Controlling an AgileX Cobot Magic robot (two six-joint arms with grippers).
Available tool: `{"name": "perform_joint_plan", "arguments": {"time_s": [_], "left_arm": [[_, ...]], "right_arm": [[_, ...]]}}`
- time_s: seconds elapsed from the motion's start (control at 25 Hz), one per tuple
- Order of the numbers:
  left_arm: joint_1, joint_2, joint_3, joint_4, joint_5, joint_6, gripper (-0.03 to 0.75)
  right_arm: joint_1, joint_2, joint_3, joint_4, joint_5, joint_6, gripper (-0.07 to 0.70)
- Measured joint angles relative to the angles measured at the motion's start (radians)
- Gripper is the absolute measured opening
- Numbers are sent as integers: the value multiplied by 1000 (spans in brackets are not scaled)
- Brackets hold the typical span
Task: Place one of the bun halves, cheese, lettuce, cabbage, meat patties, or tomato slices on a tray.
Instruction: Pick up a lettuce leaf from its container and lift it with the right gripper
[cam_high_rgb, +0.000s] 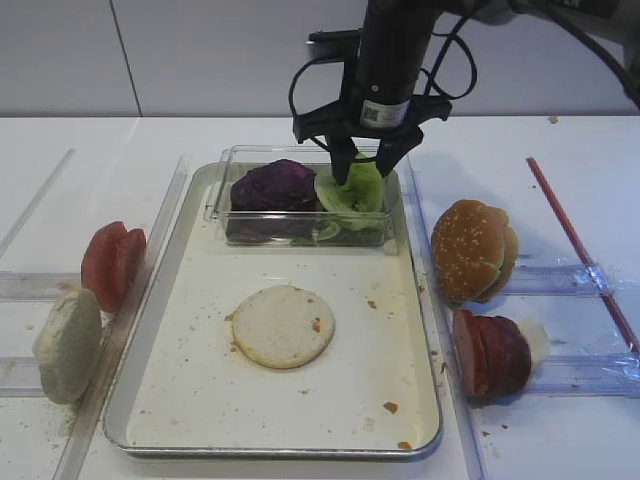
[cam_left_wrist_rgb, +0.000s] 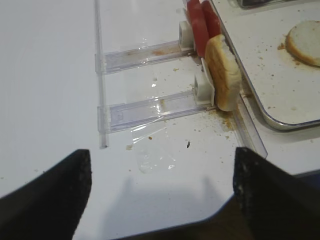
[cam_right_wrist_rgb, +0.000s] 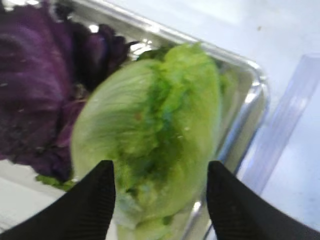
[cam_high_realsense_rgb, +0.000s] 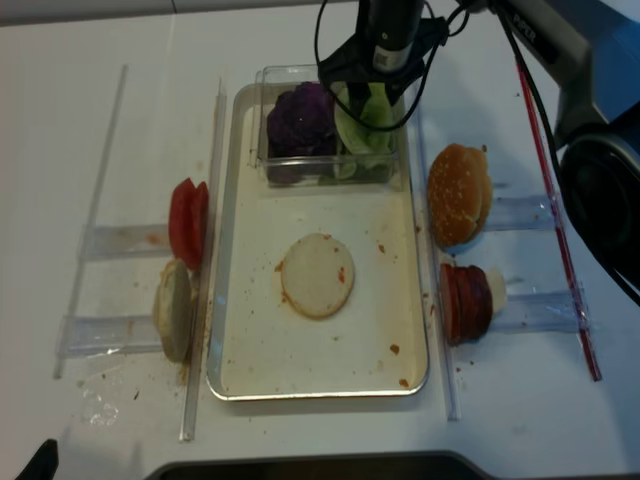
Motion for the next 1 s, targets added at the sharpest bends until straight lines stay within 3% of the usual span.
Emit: {"name": "perform_joint_plan", "arguments": {"time_s": [0.32,1.0], "left_arm": [[0,0,0,0,0,0,533],[0,0,0,0,0,0,533]], "right_arm": [[-11,4,-8,29,-50,-37,417],[-11,41,-48,40,-88,-94,389]]}}
